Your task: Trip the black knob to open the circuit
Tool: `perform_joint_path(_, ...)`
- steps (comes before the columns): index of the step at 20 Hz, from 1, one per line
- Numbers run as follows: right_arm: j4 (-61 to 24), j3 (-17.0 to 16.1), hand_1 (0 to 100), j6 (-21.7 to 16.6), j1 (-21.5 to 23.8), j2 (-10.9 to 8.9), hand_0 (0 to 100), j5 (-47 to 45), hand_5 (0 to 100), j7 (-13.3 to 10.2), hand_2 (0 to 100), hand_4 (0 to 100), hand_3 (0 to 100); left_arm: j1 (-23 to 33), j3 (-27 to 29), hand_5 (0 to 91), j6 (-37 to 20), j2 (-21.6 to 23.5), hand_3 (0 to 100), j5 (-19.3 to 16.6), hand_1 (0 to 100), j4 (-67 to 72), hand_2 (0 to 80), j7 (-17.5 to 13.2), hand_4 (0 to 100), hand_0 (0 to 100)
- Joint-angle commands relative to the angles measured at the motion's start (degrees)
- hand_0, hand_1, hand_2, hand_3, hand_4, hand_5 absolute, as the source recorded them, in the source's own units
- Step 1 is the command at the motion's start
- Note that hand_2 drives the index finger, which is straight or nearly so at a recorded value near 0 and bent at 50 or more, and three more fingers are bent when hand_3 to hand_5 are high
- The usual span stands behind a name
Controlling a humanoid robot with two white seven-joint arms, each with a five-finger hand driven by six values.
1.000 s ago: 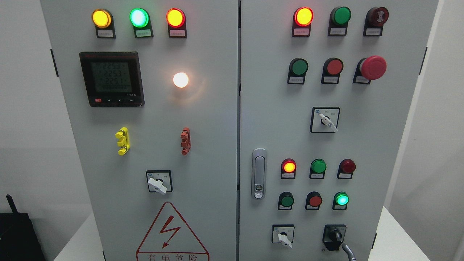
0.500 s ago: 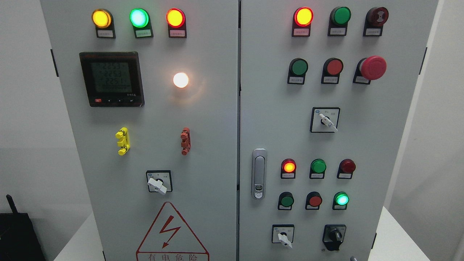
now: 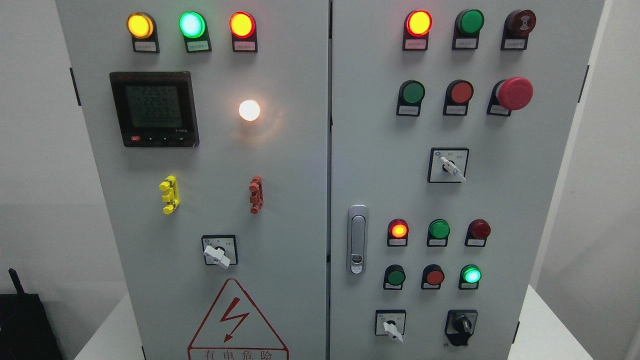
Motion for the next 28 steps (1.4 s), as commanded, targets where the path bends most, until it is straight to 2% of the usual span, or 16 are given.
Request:
perform_joint_path(1,-1.8,0.2,10,-0.7,0.4,0.25,4,-0.3,39,-0.1,0,39,53,-0.2,0.1,0.0,-0.1,-0.1,0,0.1,39,0.0,0.0,0.0,0,12)
perform_joint_path(2,-1.8,0.3,9,-0.9,0.8,0.25,5,-0.2,23,0.0,0,21,34,-0.2,0.1,0.0,-0.1,-0.1,0,0.1,39,0.0,0.0,0.0,0,12)
perform_joint_path(3,-2.0,0.3,8,-0.9,0.9,0.25,6,-0.3,8,0.2,0,8,19,-0.1,0.1,0.0,-0.1,-0.1,0,0.1,39,0.0,0.0,0.0,0,12)
perform_joint_path(4,-2.1,0.4,7,-0.9,1.0,0.25,5,-0.3,4,0.2,0,5,17,-0.1,0.1,0.0,-0.1,0.0,0,0.1,39,0.0,0.0,0.0,0,12)
perform_joint_path(5,-2.1,0.5,5,-0.9,1.1,0.34,4,-0.2,0,0.5,0,0,5,-0.2,0.1,0.0,-0.1,-0.1,0,0.1,39,0.0,0.0,0.0,0,12)
perform_joint_path(6,-2.1,0.5,5,-0.9,1.1,0.43,0,-0.2,0,0.6,0,0,0,-0.1,0.1,0.0,-0.1,-0.1,0,0.1,39,0.0,0.0,0.0,0,12)
perform_joint_path(28,-2.1,1.1,2,-0.8,1.1,0.25,0,-0.2,0,0.9,0,0,0,-0.2,0.1,0.0,-0.1,0.0,0,0.1,39,0.0,0.0,0.0,0,12)
